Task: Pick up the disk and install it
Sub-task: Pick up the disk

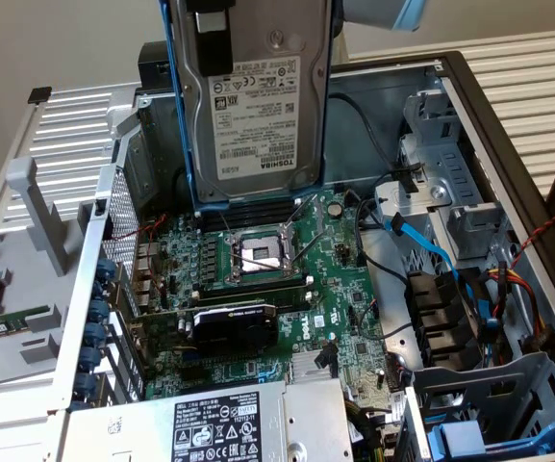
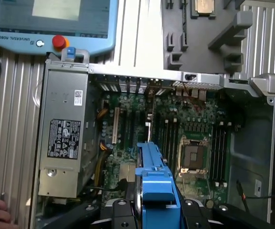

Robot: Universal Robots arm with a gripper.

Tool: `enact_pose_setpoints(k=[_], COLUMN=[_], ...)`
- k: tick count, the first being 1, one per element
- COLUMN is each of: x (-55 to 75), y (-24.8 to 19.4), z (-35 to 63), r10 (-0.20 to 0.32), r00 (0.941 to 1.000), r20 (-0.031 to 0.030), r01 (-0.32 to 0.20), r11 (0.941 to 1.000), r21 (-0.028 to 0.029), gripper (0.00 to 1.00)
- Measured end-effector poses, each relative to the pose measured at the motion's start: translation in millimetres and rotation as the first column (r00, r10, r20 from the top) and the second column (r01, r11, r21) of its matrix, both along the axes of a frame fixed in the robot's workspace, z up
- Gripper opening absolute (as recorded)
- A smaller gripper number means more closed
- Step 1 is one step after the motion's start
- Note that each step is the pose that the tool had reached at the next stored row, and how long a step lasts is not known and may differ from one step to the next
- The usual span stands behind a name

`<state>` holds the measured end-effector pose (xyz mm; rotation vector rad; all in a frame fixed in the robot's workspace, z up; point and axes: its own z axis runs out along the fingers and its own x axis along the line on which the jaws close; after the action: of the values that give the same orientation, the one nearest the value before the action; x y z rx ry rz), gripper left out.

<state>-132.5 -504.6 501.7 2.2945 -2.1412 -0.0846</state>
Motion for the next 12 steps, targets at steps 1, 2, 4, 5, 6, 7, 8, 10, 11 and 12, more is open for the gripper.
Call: enact_pose_setpoints(k=[1,2,4,5,6,7,8,10,11,12], x=[1.7,3.5,6.9,8.3,9.7,11.1,12.5,15.3,16.9,18.5], y=[-1.6,-3.2,-6.9,-8.7,-10.5,-12.4,-14.5,-18.5,-20.7,-22.7], z=[2.7,5.1,9.0,11.0,13.1,15.3,17.7,22.5,24.9,26.4], r10=[0.000,0.000,0.000,0.000,0.000,0.000,0.000,0.000,0.000,0.000], r00=[1.0000,1.0000,1.0000,1.0000,1.0000,1.0000,1.0000,1.0000,1.0000,1.0000], r20=[0.0000,-0.0001,-0.0003,-0.0004,-0.0006,-0.0008,-0.0011,-0.0016,-0.0020,-0.0024], r01=[0.000,0.000,0.000,0.000,0.000,0.000,0.000,0.000,0.000,0.000], r11=[1.0000,1.0000,1.0000,1.0000,1.0000,1.0000,1.0000,1.0000,1.0000,1.0000], r21=[0.0003,0.0009,0.0025,0.0031,0.0034,0.0037,0.0040,0.0046,0.0049,0.0054], gripper=[0.37,0.37,0.37,0.37,0.37,0.37,0.37,0.37,0.37,0.37])
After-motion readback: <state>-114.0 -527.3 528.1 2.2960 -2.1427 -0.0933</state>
